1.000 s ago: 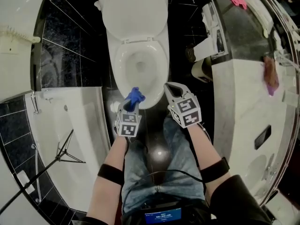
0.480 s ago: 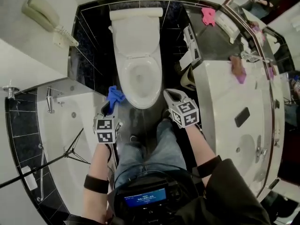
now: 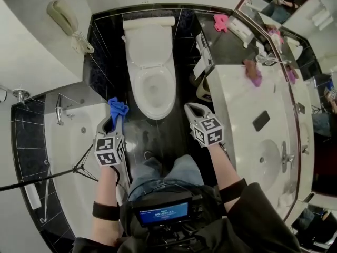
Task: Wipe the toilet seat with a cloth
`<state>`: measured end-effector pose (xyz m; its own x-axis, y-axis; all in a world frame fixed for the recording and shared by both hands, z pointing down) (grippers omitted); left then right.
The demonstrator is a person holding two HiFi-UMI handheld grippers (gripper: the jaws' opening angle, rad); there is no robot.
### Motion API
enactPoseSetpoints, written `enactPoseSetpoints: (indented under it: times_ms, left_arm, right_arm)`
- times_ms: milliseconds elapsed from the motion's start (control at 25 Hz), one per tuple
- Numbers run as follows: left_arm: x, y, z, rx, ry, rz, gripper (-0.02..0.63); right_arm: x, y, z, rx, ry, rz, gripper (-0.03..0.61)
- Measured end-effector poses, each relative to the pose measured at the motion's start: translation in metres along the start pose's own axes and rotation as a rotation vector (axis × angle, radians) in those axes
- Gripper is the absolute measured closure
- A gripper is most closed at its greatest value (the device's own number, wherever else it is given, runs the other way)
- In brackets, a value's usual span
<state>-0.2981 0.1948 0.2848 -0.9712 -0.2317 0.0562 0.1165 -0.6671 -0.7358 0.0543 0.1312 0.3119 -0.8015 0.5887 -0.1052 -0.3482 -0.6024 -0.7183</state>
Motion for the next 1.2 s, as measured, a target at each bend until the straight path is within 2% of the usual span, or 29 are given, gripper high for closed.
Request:
enactPoseSetpoints:
  times_ms: [240, 480, 600, 840, 1080, 1200]
  left_arm:
    - [-0.028, -0.016, -0.038, -0.027, 0.056, -0.046, 0.545]
    - [-0.071, -0.042, -0.068, -0.015, 0.082, -0.054, 0.545]
    - [-0.093, -0.059, -0.081, -0.015, 0.09, -0.089, 0.545]
    - [-0.135, -0.086, -0.107, -0.029, 0.102, -0.104, 0.545]
    - [-0.152, -0.098, -0.123, -0.057, 0.098, -0.156, 0.545]
    - [-0.157, -0.1, -0.127, -0.056, 0.105, -0.147, 0.545]
  right_arm:
    - [-0.001, -0.013, -0.044, -0.035, 0.024, -0.025, 0.564]
    - [-0.002, -0.05, -0.082, -0.031, 0.061, -0.022, 0.565]
    - [0.0, -0.075, -0.102, -0.022, 0.075, -0.03, 0.563]
    - [-0.004, -0.112, -0.138, -0.032, 0.077, -0.038, 0.563]
    - [0.0, -0.122, -0.16, -0.049, 0.09, -0.044, 0.564]
    - [-0.001, -0.125, -0.164, -0.056, 0.088, -0.05, 0.564]
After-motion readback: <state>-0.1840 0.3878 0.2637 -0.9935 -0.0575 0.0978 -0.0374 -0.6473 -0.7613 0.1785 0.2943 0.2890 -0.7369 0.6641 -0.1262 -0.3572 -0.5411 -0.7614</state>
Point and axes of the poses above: the fingertips, and each gripper's own axes: z forward along the fingers, x to its left, y out of its top, the point moved 9 cm from there along -z, backward along the fingers, and after that the axes turned 12 degrees about x, right-handed, at the moved point
